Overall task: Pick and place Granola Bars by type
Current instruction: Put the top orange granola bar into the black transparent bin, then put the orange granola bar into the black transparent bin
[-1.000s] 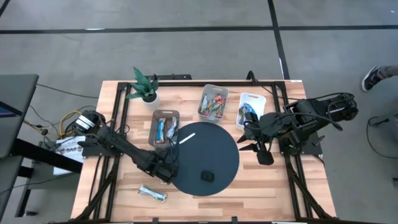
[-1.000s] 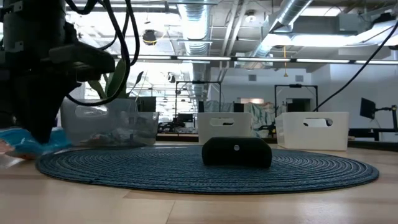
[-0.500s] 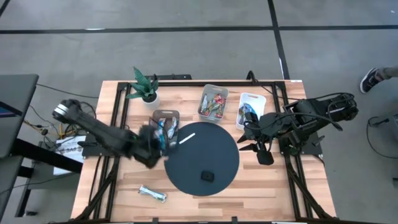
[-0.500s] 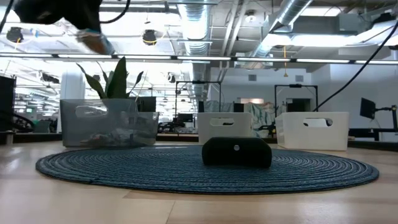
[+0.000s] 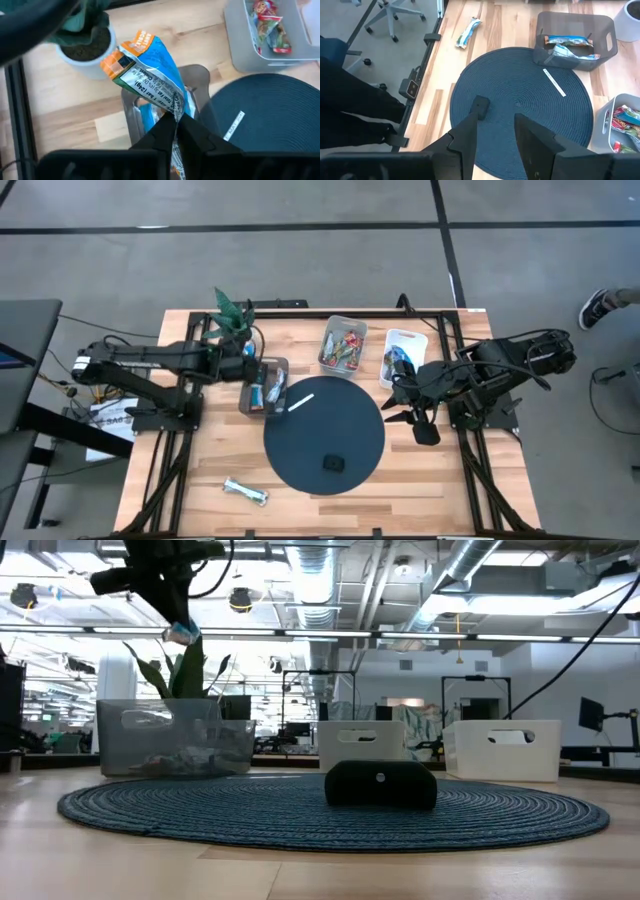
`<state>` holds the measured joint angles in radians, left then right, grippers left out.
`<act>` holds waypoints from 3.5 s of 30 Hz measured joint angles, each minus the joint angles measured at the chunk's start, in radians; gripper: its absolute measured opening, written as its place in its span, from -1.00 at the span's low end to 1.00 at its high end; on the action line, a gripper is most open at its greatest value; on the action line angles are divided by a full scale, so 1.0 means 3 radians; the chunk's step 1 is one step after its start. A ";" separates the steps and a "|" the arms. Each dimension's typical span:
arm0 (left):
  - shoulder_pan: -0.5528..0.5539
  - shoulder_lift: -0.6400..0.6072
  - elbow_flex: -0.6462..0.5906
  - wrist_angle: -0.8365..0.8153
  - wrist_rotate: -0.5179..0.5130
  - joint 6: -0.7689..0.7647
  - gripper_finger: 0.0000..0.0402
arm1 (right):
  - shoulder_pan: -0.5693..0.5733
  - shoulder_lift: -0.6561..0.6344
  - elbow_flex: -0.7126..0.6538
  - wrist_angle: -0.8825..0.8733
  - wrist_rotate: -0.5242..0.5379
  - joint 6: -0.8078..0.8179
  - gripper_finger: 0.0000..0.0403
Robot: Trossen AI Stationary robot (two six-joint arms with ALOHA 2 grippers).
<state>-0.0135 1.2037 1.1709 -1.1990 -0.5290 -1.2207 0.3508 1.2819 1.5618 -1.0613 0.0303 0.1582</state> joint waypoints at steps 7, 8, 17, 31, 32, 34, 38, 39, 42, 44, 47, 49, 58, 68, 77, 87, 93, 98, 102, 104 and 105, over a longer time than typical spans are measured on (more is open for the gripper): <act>0.0164 0.0000 0.0000 0.0144 0.0280 0.0394 -0.52 | 0.0001 0.0000 0.0000 0.0001 0.0000 0.0005 -0.39; 0.0164 0.0000 0.0000 0.0175 0.0310 0.0429 -0.46 | 0.0001 0.0000 0.0000 0.0000 0.0000 0.0004 -0.39; -0.0111 0.0000 0.0000 0.0458 0.0973 0.0975 -0.23 | 0.0000 0.0000 -0.0001 -0.0001 0.0000 0.0001 -0.39; -0.1460 0.0001 0.0000 0.0878 0.1601 0.0911 -0.26 | 0.0001 0.0000 -0.0001 -0.0002 0.0001 -0.0028 -0.39; -0.1547 0.0001 0.0000 0.0940 0.1562 0.0891 -0.26 | 0.0001 0.0000 0.0000 -0.0002 0.0000 -0.0028 -0.39; -0.1697 0.0001 0.0000 0.1034 0.1502 0.0852 -0.26 | 0.0001 0.0000 0.0000 -0.0002 0.0000 -0.0028 -0.39; -0.1913 0.0085 0.0001 0.1060 0.1484 0.0765 -0.26 | 0.0001 0.0000 -0.0001 -0.0007 0.0000 -0.0028 -0.39; -0.1952 0.0116 0.0001 0.1056 0.1516 0.0760 -0.26 | 0.0000 0.0000 0.0001 -0.0011 0.0000 -0.0029 -0.39; -0.2043 0.0258 0.0001 0.1051 0.1638 0.0757 -0.26 | 0.0001 0.0000 0.0000 -0.0016 0.0001 -0.0028 -0.39; -0.2082 0.0354 0.0001 0.1051 0.1720 0.0765 -0.26 | 0.0001 0.0000 0.0000 -0.0016 0.0001 -0.0028 -0.39; -0.2142 0.0514 0.0001 0.1051 0.1792 0.0809 -0.26 | 0.0000 0.0000 0.0000 -0.0016 0.0000 -0.0028 -0.39; -0.2172 0.0610 0.0001 0.1050 0.1828 0.0851 -0.26 | 0.0001 0.0000 0.0000 -0.0016 0.0000 -0.0028 -0.39; -0.2388 0.0883 0.0001 0.1045 0.1899 0.0941 -0.26 | 0.0000 0.0000 0.0001 -0.0016 0.0000 -0.0028 -0.39; -0.2542 0.1297 0.0001 0.0980 0.1896 0.1111 -0.26 | 0.0001 0.0000 0.0000 -0.0015 0.0000 -0.0028 -0.39; -0.2539 0.1615 0.0001 0.1136 0.1895 0.1123 -0.26 | 0.0001 0.0000 0.0000 -0.0015 -0.0009 -0.0028 -0.39; -0.2539 0.1868 -0.0007 0.1256 0.1874 0.1171 -0.26 | 0.0001 0.0000 0.0001 -0.0026 -0.0014 -0.0028 -0.39; -0.2539 0.1937 -0.0082 0.1351 0.1897 0.1210 -0.26 | 0.0000 0.0000 -0.0001 -0.0028 -0.0018 -0.0028 -0.39; -0.2539 0.1945 -0.0211 0.1529 0.1923 0.1210 -0.26 | 0.0000 0.0000 0.0000 -0.0030 -0.0018 -0.0028 -0.39; -0.2538 0.1946 -0.0214 0.1519 0.1898 0.1279 -0.30 | 0.0001 0.0000 -0.0001 -0.0029 -0.0018 -0.0028 -0.39; -0.2533 0.1946 -0.0212 0.1523 0.1916 0.1327 -0.39 | 0.0001 0.0000 0.0001 -0.0029 -0.0017 -0.0028 -0.39; -0.2532 0.1946 -0.0213 0.1523 0.1931 0.1339 -0.46 | 0.0000 0.0000 0.0000 -0.0028 -0.0017 -0.0028 -0.39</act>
<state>-0.7731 1.7874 1.1072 -0.7422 0.0502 -0.8191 0.3509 1.2819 1.5617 -1.0697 0.0254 0.1497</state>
